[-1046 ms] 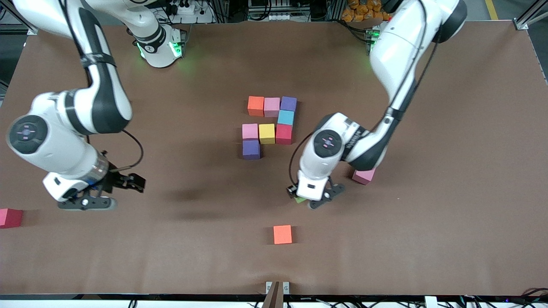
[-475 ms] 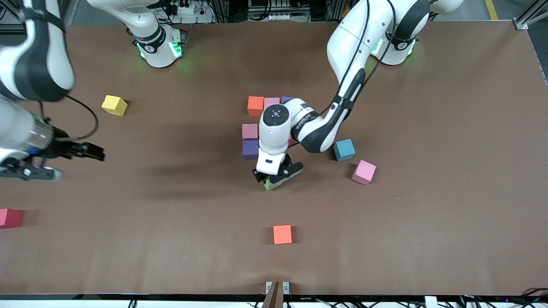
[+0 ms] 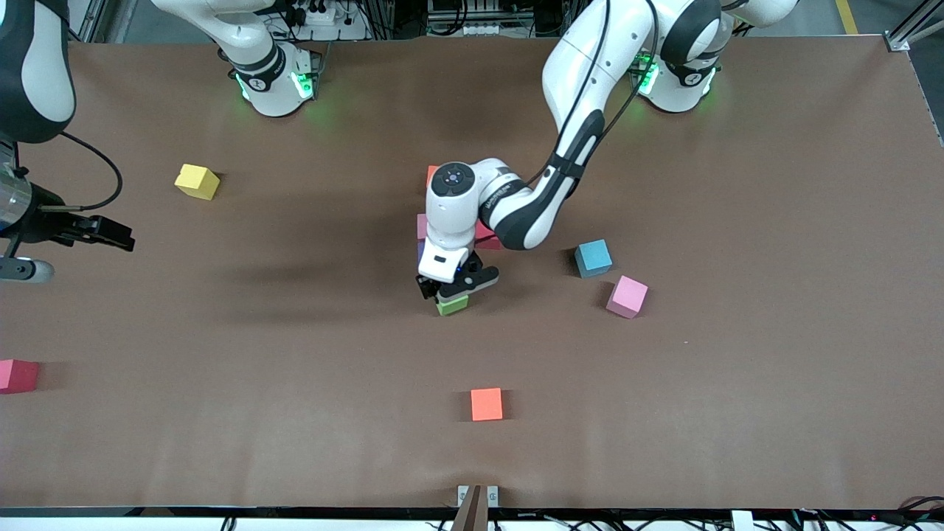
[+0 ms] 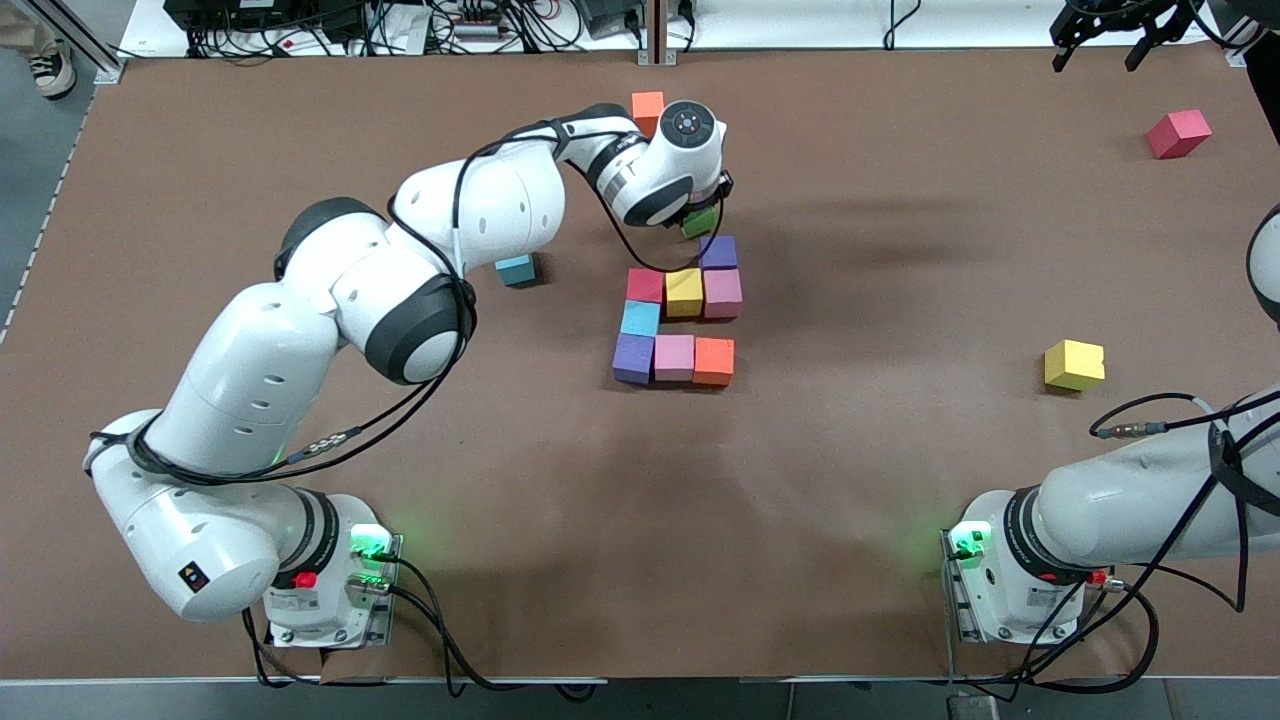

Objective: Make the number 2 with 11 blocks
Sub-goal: 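Lower the green cube beside the cluster with the left gripper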

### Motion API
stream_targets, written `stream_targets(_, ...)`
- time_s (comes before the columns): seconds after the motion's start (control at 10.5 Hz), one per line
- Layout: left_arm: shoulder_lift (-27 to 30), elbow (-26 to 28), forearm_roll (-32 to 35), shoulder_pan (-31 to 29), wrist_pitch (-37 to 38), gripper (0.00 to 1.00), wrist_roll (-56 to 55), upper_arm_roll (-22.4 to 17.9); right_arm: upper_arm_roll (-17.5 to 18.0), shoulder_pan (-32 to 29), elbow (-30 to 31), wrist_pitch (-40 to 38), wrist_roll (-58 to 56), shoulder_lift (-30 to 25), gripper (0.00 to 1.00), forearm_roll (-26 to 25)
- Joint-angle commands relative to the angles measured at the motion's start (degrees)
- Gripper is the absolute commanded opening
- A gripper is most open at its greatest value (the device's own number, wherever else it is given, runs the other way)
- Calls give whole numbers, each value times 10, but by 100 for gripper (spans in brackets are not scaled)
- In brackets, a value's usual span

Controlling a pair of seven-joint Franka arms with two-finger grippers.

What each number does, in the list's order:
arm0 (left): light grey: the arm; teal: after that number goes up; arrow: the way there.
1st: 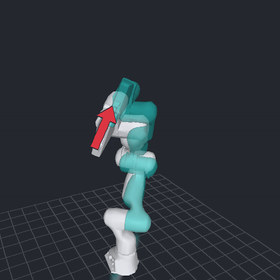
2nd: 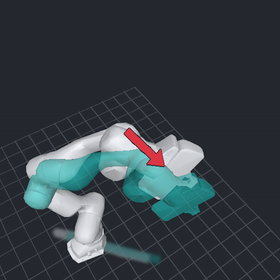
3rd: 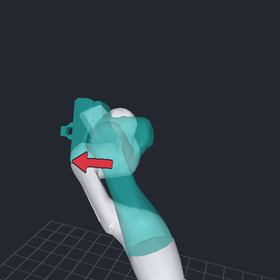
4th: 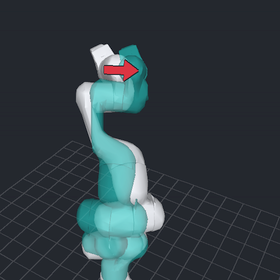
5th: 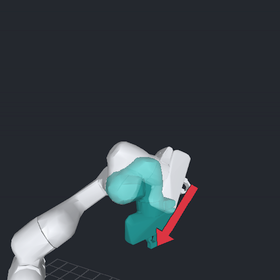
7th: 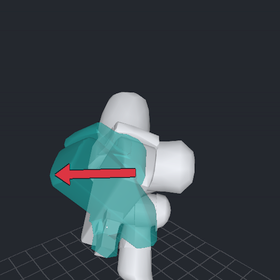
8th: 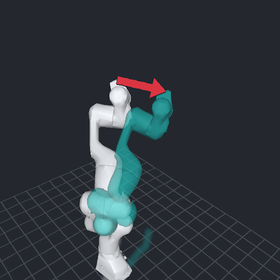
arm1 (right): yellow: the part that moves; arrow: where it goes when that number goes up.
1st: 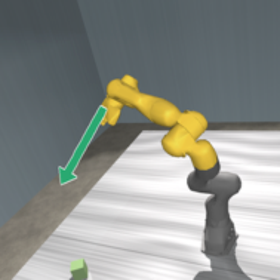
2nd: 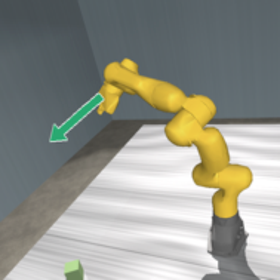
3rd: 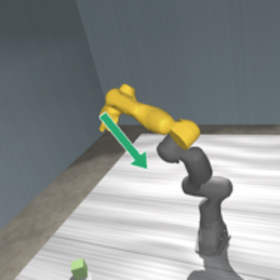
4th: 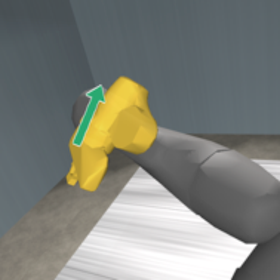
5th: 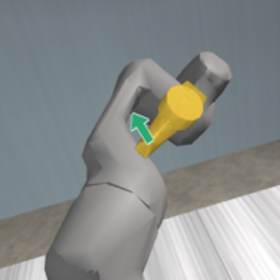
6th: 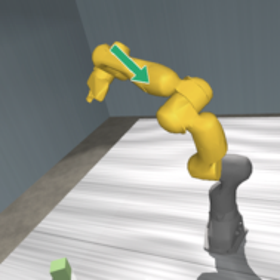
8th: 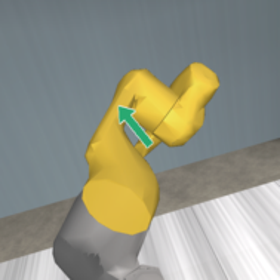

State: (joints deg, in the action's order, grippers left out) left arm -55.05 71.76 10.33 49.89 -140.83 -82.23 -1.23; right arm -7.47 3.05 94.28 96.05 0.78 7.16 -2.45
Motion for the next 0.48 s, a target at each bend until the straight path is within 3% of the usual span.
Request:
stream_targets(0.0,-12,-15,-6,17,-4,0,9,-13,9,-16,13,-5,13,-24,100,-12)
stream_targets(0.38,-12,-15,-6,21,-4,0,62,-12,11,-20,26,-24,9,-27,100,-29)
